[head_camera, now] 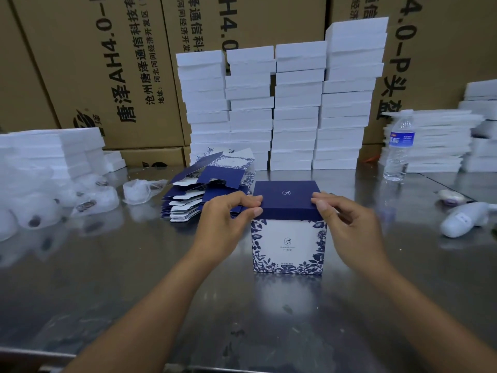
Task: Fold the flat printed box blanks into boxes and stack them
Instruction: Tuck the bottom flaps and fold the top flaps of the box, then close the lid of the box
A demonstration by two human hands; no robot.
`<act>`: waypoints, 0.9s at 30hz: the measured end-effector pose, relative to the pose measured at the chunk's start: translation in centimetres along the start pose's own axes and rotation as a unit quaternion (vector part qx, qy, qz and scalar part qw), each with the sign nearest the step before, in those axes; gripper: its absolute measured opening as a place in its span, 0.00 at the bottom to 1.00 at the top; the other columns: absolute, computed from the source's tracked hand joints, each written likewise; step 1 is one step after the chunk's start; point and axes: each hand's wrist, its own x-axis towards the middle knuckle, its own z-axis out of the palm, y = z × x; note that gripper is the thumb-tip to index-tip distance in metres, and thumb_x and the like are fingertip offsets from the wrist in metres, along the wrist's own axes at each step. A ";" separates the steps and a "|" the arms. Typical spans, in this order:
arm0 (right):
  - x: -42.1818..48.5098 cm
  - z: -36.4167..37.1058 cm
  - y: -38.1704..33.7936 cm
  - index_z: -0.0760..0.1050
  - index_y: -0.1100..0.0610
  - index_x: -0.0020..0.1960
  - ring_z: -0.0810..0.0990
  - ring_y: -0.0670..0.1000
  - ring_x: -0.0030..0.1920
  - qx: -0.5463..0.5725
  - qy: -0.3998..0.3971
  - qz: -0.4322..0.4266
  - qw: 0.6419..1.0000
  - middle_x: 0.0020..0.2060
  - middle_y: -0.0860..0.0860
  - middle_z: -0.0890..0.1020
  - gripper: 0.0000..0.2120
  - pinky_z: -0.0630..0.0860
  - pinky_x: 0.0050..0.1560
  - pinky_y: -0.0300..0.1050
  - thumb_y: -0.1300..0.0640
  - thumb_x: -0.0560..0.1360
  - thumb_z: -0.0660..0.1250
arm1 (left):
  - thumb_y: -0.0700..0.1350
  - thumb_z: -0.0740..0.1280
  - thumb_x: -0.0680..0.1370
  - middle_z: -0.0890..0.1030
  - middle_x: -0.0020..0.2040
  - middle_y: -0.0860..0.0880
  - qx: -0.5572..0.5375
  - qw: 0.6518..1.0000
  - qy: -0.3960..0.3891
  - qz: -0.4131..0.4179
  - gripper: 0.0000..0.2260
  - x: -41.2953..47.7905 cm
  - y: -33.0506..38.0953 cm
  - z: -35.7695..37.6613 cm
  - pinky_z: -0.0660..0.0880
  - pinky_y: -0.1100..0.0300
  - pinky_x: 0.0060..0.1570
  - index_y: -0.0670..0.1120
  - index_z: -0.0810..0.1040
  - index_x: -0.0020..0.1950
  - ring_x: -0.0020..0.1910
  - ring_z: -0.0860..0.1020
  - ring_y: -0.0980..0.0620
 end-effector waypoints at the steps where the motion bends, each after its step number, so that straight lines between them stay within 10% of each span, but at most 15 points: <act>1: -0.1 0.2 0.0 0.79 0.43 0.43 0.78 0.42 0.57 -0.004 0.007 0.001 1.000 0.47 0.39 0.82 0.09 0.74 0.59 0.47 0.56 0.75 0.67 | 0.37 0.71 0.73 0.83 0.47 0.57 0.007 1.000 0.006 0.001 0.07 0.0 0.1 0.1 0.74 0.68 0.54 0.48 0.80 0.40 0.50 0.80 0.65; 7: -0.9 0.7 -0.5 0.78 0.45 0.47 0.76 0.39 0.55 -0.100 0.031 -0.040 0.994 0.52 0.42 0.81 0.06 0.71 0.56 0.30 0.55 0.77 0.65 | 0.40 0.72 0.73 0.82 0.47 0.60 0.019 0.999 0.033 -0.001 0.03 -0.5 -0.2 0.6 0.71 0.73 0.51 0.47 0.81 0.42 0.50 0.79 0.68; 12: -1.6 0.6 -0.7 0.78 0.52 0.60 0.68 0.50 0.61 -0.369 -0.012 -0.202 0.907 0.56 0.55 0.78 0.20 0.73 0.59 0.59 0.45 0.71 0.65 | 0.39 0.72 0.73 0.82 0.48 0.61 -0.008 0.999 0.047 -0.005 0.03 -0.4 -0.6 1.0 0.74 0.70 0.50 0.47 0.81 0.43 0.48 0.80 0.66; 19: -0.3 2.3 1.8 0.70 0.61 0.67 0.57 0.59 0.70 -0.484 -0.008 -0.111 0.868 0.70 0.63 0.66 0.46 0.62 0.61 0.72 0.39 0.57 0.77 | 0.38 0.68 0.76 0.80 0.56 0.63 -0.065 0.996 0.054 -0.026 0.14 0.9 -1.5 4.9 0.74 0.63 0.56 0.59 0.79 0.51 0.57 0.77 0.65; 23: 3.2 2.8 5.3 0.46 0.49 0.77 0.36 0.53 0.75 -0.416 -0.031 0.047 0.908 0.74 0.50 0.34 0.56 0.53 0.68 0.68 0.31 0.59 0.70 | 0.44 0.63 0.79 0.71 0.67 0.65 -0.116 0.991 -0.047 -0.056 0.17 2.9 -2.7 7.2 0.69 0.69 0.61 0.61 0.71 0.64 0.66 0.68 0.69; 27: 8.1 3.0 9.9 0.47 0.46 0.75 0.45 0.57 0.76 -0.369 0.029 0.090 0.924 0.74 0.49 0.34 0.55 0.58 0.68 0.66 0.34 0.59 0.73 | 0.49 0.68 0.76 0.77 0.62 0.58 -0.190 0.969 -0.098 -0.125 0.16 3.5 -4.9 9.6 0.71 0.72 0.55 0.54 0.71 0.62 0.59 0.76 0.63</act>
